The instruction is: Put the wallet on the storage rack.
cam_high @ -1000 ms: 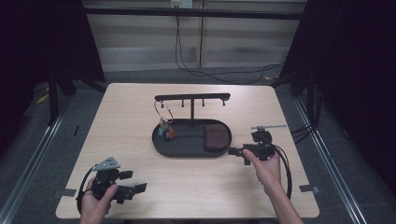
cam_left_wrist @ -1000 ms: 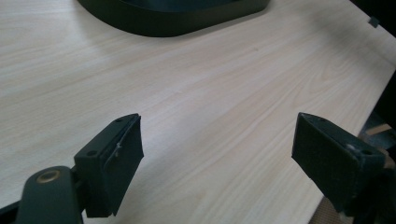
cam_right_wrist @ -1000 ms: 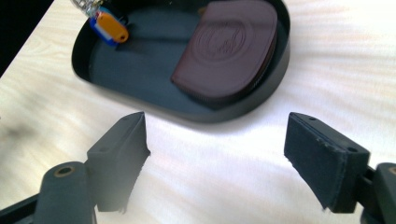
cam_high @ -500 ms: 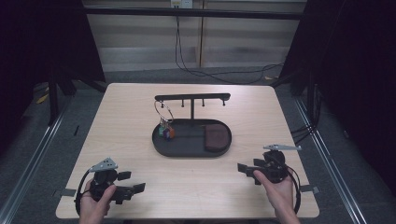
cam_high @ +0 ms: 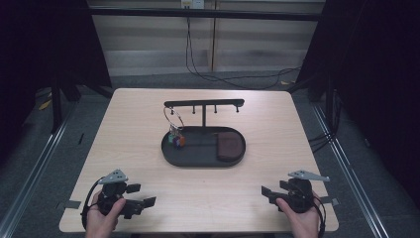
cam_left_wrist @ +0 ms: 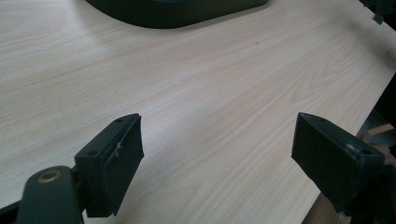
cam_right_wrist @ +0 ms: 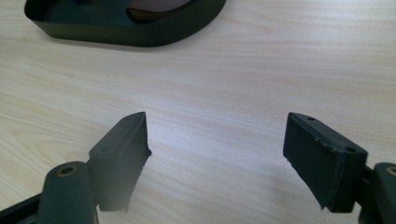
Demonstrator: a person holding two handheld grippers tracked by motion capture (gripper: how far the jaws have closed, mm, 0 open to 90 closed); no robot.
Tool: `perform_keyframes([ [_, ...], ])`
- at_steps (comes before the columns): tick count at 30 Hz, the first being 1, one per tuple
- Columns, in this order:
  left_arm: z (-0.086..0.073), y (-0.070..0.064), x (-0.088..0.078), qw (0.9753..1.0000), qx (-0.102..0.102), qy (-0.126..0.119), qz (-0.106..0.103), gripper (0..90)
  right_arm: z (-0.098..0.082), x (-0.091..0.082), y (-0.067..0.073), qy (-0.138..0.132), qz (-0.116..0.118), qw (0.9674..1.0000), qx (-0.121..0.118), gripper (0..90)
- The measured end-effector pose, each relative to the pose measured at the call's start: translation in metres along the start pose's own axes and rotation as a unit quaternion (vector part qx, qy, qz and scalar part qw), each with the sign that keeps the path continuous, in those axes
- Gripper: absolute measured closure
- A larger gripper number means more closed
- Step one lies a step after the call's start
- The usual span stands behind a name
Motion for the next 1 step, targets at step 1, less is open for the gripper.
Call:
perform_keyframes([
  [1, 0.0000, 0.0000, 0.0000, 1.0000, 0.002, 0.000, -0.001, 16.5, -0.0004, 0.0015, -0.0005, 0.002, -0.001, 1.0000, 0.002, 21.4],
])
Point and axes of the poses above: each handheld gripper's, and its own axes: x roughly forward along the jaws, z roughly out of its top, y roughly to its left, the point moved 8 cm from there along x, roughly forward along the jaws, and after that the axes turned 4 degrees about -x, right-handed, at the moved point
